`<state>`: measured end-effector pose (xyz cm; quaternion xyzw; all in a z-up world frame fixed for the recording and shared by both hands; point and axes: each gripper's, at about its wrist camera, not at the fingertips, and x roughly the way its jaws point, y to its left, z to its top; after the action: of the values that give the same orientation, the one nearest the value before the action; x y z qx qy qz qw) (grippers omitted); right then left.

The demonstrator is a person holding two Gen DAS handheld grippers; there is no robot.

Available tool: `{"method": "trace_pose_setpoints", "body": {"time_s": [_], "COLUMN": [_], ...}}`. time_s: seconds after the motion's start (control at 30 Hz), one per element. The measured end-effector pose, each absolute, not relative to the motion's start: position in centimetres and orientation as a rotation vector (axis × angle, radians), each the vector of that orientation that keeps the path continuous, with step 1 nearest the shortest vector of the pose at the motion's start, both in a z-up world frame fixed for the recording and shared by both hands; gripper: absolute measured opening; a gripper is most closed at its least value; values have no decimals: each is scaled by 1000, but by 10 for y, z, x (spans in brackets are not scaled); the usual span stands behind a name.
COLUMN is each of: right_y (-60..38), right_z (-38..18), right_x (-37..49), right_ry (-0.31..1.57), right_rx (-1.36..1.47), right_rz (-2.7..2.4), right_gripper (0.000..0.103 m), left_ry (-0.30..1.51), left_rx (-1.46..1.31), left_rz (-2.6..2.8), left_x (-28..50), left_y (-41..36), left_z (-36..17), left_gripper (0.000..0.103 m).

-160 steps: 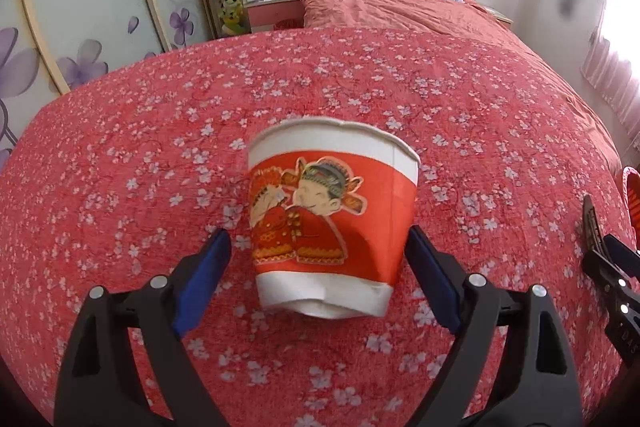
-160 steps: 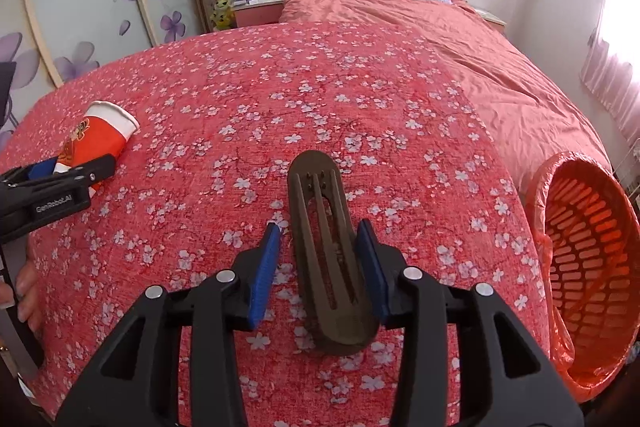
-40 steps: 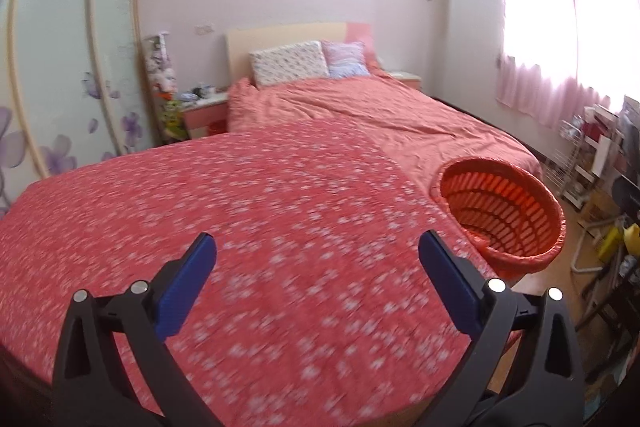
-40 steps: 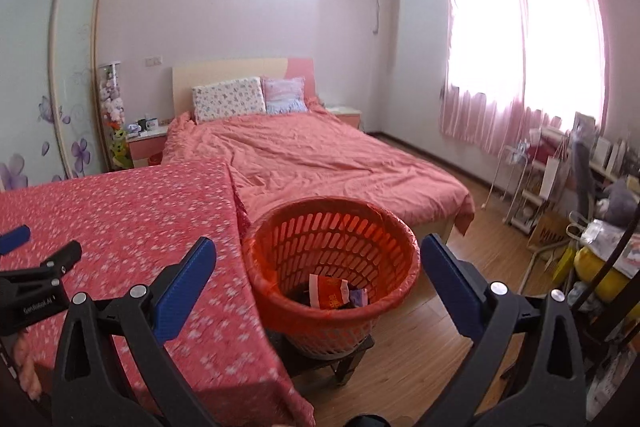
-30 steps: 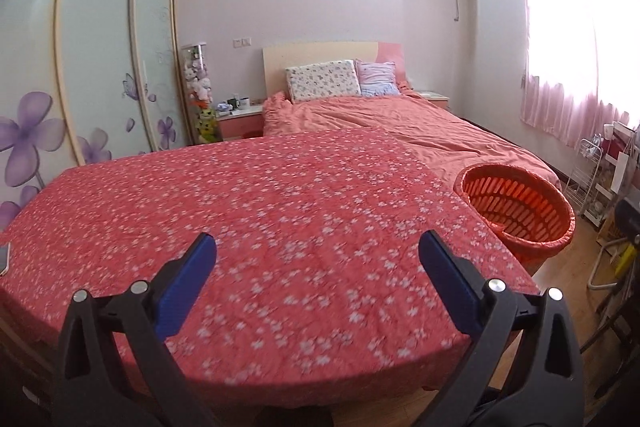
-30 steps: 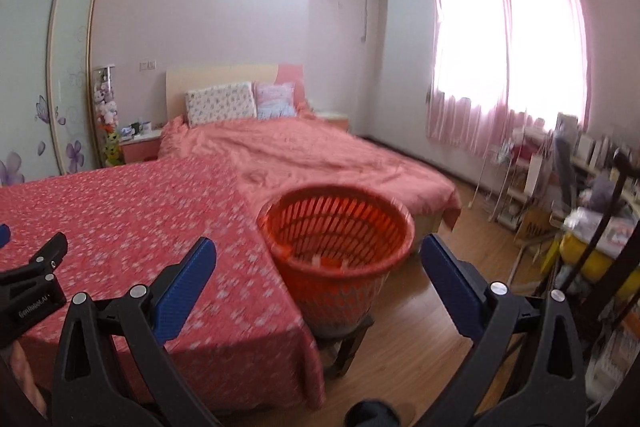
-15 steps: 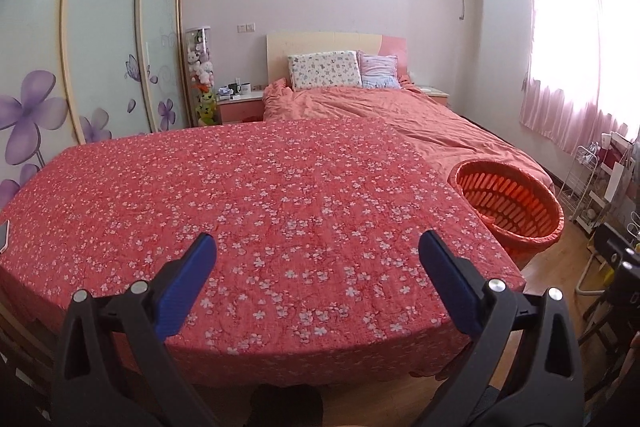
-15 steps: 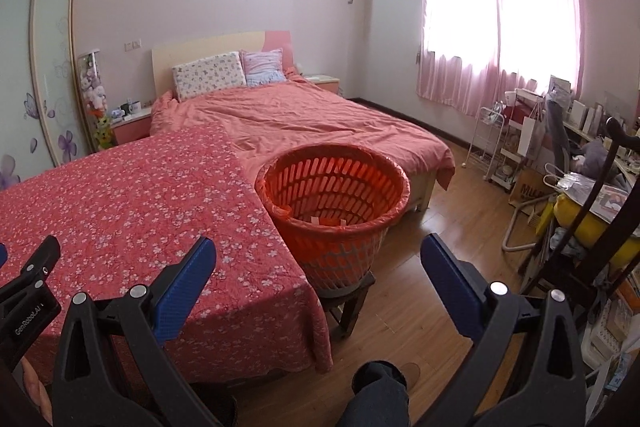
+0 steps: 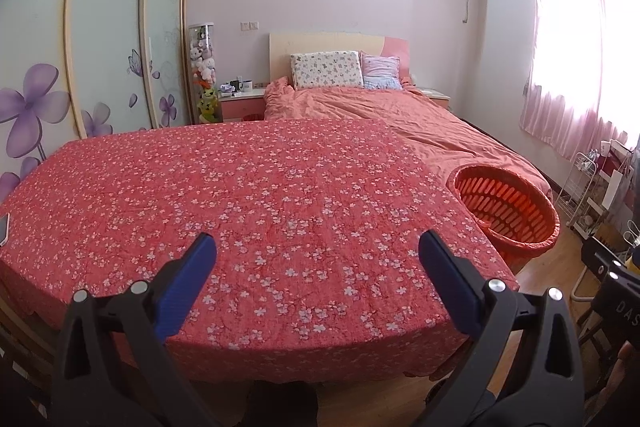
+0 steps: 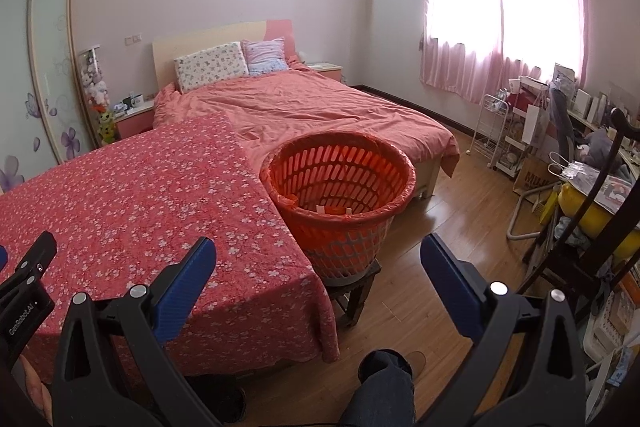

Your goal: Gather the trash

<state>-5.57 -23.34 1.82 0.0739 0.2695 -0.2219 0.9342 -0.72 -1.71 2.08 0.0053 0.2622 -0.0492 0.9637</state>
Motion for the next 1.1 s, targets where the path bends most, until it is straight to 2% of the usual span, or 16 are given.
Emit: {"method": "trace_pose_setpoints", "body": {"time_s": [0.4, 1.1], "right_y": [-237, -236], "right_z": [17, 24], "right_x": [-56, -60], "right_ry": [564, 528], "right_rx": [151, 149], "right_rz": [-474, -471], "right_gripper": [101, 101], "left_ry": [547, 472], "left_rx": [15, 74], "left_rz": [-143, -105], "left_x": [-8, -19], "left_y": [-32, -47], "left_z": [19, 36], "left_gripper": [99, 99]}}
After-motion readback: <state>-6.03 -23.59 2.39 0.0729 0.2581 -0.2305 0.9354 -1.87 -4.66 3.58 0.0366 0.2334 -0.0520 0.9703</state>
